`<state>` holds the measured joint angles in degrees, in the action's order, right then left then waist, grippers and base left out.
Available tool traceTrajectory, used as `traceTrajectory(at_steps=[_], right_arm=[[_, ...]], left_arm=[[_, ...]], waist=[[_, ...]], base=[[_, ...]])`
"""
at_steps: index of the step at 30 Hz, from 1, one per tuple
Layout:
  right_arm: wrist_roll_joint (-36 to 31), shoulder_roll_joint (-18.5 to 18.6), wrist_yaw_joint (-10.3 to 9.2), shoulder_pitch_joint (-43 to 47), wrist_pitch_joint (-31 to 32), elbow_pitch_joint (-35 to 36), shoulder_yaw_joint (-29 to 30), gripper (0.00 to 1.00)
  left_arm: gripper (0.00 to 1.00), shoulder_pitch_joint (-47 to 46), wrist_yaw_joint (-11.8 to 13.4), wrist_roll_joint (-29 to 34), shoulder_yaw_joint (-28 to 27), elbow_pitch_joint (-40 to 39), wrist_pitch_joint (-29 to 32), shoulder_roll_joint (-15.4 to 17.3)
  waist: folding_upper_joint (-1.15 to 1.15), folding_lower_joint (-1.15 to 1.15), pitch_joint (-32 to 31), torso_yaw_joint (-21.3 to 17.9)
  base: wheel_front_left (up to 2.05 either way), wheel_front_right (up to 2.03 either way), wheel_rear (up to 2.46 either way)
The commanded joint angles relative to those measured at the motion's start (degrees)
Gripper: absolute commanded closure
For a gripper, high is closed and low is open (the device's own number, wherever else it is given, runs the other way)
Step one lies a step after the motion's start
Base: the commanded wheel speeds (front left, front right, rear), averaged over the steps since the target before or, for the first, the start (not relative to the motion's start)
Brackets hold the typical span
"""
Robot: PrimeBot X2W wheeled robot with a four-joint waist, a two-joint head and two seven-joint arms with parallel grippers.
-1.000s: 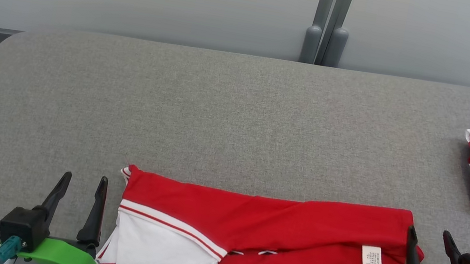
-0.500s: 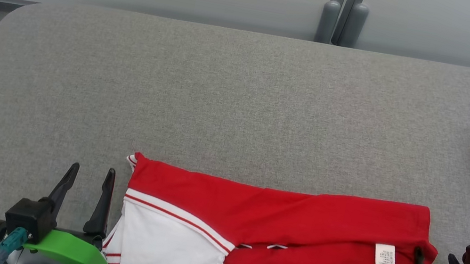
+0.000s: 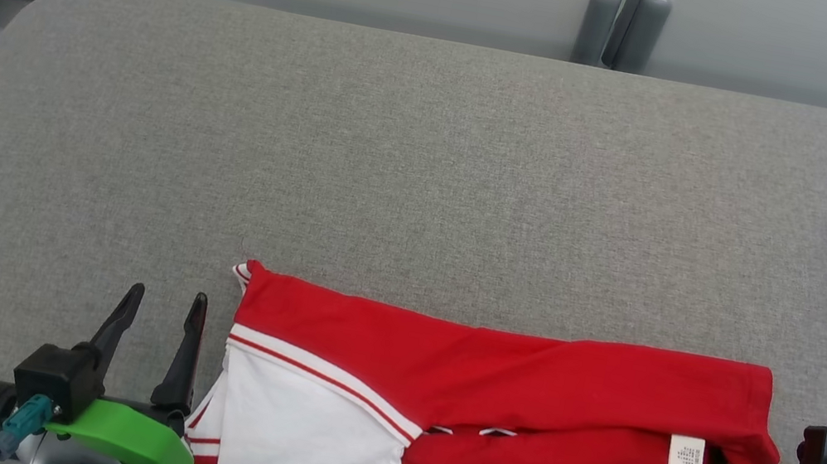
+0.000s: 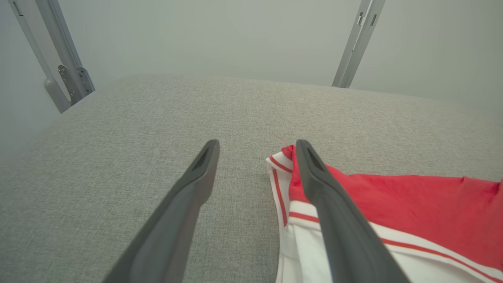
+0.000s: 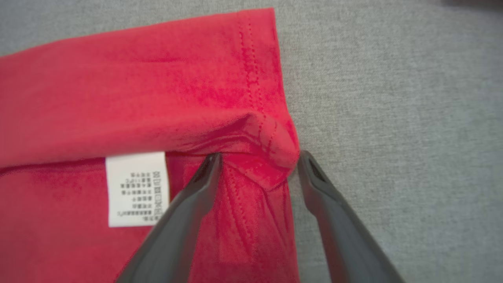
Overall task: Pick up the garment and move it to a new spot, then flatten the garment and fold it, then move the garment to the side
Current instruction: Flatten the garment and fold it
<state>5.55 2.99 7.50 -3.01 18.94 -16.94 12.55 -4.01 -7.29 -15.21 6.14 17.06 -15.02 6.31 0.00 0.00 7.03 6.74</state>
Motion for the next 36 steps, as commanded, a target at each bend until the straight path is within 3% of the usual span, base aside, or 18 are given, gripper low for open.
traceTrajectory(at_steps=[1,3,5,6,7,8,10,24,30,36], right_arm=[[0.43,-0.11,-0.03,-0.7,1.08,-0.82,-0.22,0.26],[0.27,-0.09,-0.03,-1.08,1.69,-0.61,-0.31,0.51],[0.17,-0.09,-0.03,-1.65,2.34,-0.43,-0.28,0.62],[0.08,-0.02,-0.04,-1.85,2.55,-0.4,-0.25,0.78],[0.08,-0.02,-0.04,-1.85,2.55,-0.4,-0.25,0.78],[0.0,-0.02,-0.06,-1.96,2.96,-0.48,-0.25,0.9],[-0.08,0.0,-0.07,-2.1,3.28,-0.47,-0.09,1.0],[-0.98,1.06,-0.09,-1.83,5.12,3.72,7.89,1.0],[-2.26,2.66,-0.08,0.65,8.63,9.5,13.18,1.0],[-4.36,2.88,-0.07,5.02,15.26,19.94,17.42,1.0]], left_arm=[[0.0,-0.94,-0.16,-0.14,0.0,0.12,-0.18,0.08],[0.0,-1.1,-0.19,-0.2,-0.01,0.16,-0.18,0.16],[0.0,-1.27,-0.2,-0.25,0.03,0.22,-0.18,0.22],[0.0,-1.35,-0.2,-0.3,0.03,0.26,-0.18,0.2],[0.0,-1.35,-0.2,-0.3,0.03,0.26,-0.18,0.2],[0.0,-1.41,-0.21,-0.36,0.05,0.33,-0.18,0.18],[0.0,-1.46,-0.22,-0.55,0.19,0.44,-0.18,0.14],[0.0,-0.9,-0.23,-1.02,-0.1,0.01,-0.18,0.34],[0.0,-0.49,-0.24,-0.84,0.12,-0.56,-0.18,0.2],[0.0,-0.48,-0.24,-1.09,0.18,-0.69,-0.18,0.04]], waist=[[0.0,0.0,0.09,0.08],[0.0,0.0,0.18,0.12],[0.0,0.0,0.3,0.18],[0.0,0.0,0.37,0.2],[0.0,0.0,0.37,0.2],[0.0,0.0,0.43,0.23],[0.0,0.0,0.48,0.3],[0.0,0.0,0.34,-0.08],[0.0,0.0,0.31,-0.34],[0.0,0.0,0.08,-0.66]], base=[[0.0,0.0,0.0],[0.0,0.0,0.0],[0.0,0.0,0.0],[0.0,0.0,0.0],[0.0,0.0,0.0],[0.0,0.0,0.0],[0.0,0.0,0.0],[0.0,0.0,0.0],[0.0,0.0,0.0],[0.0,0.0,0.0]])
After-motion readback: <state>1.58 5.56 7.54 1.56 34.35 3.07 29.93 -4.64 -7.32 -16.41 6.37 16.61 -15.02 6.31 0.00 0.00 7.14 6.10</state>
